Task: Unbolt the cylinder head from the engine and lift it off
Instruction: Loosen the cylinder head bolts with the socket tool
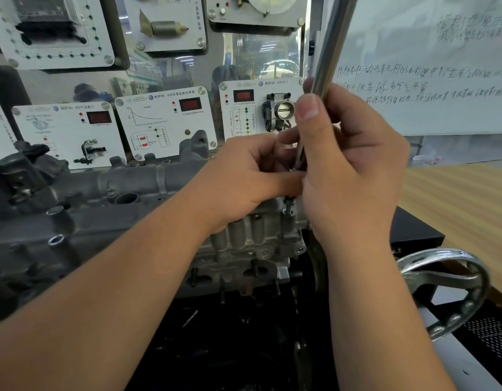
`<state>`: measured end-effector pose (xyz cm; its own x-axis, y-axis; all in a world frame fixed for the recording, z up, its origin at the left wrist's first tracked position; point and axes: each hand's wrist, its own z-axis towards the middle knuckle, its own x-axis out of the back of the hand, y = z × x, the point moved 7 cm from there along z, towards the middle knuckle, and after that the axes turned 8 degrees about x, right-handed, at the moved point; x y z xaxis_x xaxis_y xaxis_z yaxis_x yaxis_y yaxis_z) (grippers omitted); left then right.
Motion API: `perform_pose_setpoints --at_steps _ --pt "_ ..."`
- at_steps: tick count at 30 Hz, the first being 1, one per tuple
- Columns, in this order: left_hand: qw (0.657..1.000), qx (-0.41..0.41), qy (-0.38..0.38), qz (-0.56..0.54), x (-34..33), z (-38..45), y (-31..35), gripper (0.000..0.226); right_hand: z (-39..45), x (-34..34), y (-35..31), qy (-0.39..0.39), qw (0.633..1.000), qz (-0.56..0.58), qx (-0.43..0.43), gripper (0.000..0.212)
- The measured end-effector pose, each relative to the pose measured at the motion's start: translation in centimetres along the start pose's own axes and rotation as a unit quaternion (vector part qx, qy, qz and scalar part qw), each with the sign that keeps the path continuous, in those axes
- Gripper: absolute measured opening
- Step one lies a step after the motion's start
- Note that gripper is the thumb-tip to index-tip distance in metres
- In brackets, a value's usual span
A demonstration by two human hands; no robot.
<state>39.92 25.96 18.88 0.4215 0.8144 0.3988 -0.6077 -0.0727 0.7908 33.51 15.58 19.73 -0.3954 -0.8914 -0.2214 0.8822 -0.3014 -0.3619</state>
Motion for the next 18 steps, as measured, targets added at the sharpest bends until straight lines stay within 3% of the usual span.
perform_pose_setpoints --at_steps 4,8,14,18 --pt "0.997 0.004 -0.035 -0.069 -0.30 -0.20 -0.07 0.019 -0.10 -0.08 0.02 -0.013 1.000 -0.002 0.005 0.029" --pt "0.998 -0.004 -0.027 -0.048 -0.49 -0.21 0.37 0.027 -0.18 -0.31 0.20 -0.008 0.999 0.037 -0.019 0.036" --pt "0.999 -0.016 0.019 0.026 0.16 0.20 0.06 0.015 -0.24 -0.16 0.34 0.007 0.999 0.041 -0.016 0.016" --pt "0.999 -0.011 -0.010 -0.035 0.05 -0.11 -0.17 0.013 -0.09 -0.01 -0.07 -0.012 1.000 0.000 0.003 0.015"
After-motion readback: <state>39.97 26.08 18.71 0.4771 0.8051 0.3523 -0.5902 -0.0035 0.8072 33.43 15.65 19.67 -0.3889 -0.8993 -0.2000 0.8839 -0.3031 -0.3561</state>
